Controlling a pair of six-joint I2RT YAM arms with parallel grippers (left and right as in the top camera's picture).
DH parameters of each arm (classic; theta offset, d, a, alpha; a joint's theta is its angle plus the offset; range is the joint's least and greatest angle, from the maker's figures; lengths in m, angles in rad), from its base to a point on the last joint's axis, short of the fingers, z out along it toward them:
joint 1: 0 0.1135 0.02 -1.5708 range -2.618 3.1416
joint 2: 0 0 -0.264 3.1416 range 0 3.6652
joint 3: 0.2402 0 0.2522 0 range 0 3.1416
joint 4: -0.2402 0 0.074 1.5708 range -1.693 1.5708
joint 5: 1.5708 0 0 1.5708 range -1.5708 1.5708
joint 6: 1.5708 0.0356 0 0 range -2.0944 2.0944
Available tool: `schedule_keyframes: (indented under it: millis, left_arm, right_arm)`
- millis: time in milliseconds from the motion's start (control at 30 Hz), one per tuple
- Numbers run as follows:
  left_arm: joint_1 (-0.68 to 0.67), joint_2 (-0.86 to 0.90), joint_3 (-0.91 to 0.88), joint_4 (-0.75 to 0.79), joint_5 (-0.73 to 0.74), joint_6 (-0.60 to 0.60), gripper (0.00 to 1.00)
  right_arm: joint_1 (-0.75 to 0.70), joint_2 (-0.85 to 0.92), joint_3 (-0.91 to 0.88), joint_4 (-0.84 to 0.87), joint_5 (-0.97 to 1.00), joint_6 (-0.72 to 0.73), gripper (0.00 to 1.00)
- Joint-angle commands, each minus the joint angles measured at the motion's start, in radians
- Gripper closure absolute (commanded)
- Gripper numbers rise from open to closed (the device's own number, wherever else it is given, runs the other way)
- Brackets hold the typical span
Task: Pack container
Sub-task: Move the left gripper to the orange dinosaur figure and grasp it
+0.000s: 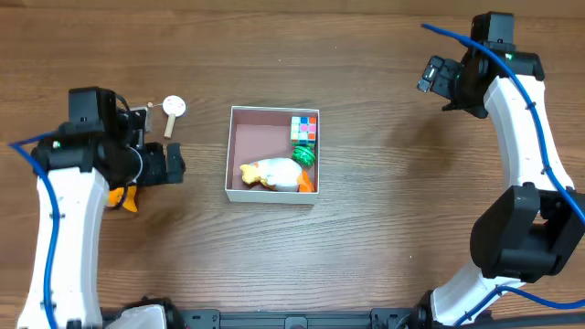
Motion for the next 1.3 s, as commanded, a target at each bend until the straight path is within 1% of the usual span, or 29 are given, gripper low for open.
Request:
schedule_keyframes:
  millis: [0, 33, 100, 133, 200, 267, 333, 367, 400, 500, 633, 800, 1100, 1267]
  left_arm:
    - [0.115, 0.040, 0.021, 0.037, -0.035, 0.013, 0.00]
    - [0.176, 0.040, 0.021, 0.025, -0.088, 0.016, 0.00]
    - [0.263, 0.041, 0.023, 0.020, -0.257, 0.018, 0.00]
    - [0.289, 0.041, 0.023, 0.041, -0.280, 0.033, 0.00]
    - [0.301, 0.041, 0.023, 0.095, -0.275, 0.097, 0.00]
    - [0.299, 0.041, 0.023, 0.169, -0.259, 0.098, 0.00]
    - [0.299, 0.044, 0.023, 0.202, -0.212, 0.114, 0.00]
    - [0.299, 0.051, 0.023, 0.204, -0.127, 0.202, 0.00]
    - [0.299, 0.064, 0.023, 0.199, -0.064, 0.258, 0.00]
    - [0.299, 0.156, 0.023, 0.193, -0.052, 0.249, 0.00]
    - [0.299, 0.269, 0.023, 0.205, -0.060, 0.278, 0.00]
    - [0.299, 0.310, 0.023, 0.238, -0.060, 0.259, 0.00]
    - [0.298, 0.330, 0.023, 0.212, -0.052, 0.260, 0.00]
    - [0.297, 0.450, 0.022, 0.215, -0.053, 0.259, 0.00]
  right_arm:
    - [0.000, -0.015, -0.002, 0.007, 0.001, 0.004, 0.00]
    - [0.000, -0.015, -0.002, 0.007, 0.001, 0.004, 0.00]
    - [0.000, -0.015, -0.002, 0.007, 0.001, 0.004, 0.00]
    - [0.000, -0.015, -0.002, 0.007, 0.001, 0.004, 0.00]
    - [0.000, -0.015, -0.002, 0.007, 0.001, 0.004, 0.00]
    - [0.000, -0.015, -0.002, 0.007, 0.001, 0.004, 0.00]
    - [0.000, -0.015, -0.002, 0.007, 0.001, 0.004, 0.00]
    - [0.000, -0.015, -0.002, 0.007, 0.001, 0.004, 0.00]
    - [0.000, -0.015, -0.002, 0.007, 0.001, 0.004, 0.00]
    - [0.000, -0.015, -0.002, 0.007, 0.001, 0.004, 0.00]
    - [0.000, -0.015, -0.002, 0.007, 0.001, 0.004, 0.00]
    - [0.000, -0.015, -0.002, 0.007, 0.001, 0.004, 0.00]
    - [0.000, -0.015, -0.002, 0.007, 0.001, 0.004, 0.00]
    - [0.000, -0.015, -0.002, 0.007, 0.001, 0.004, 0.00]
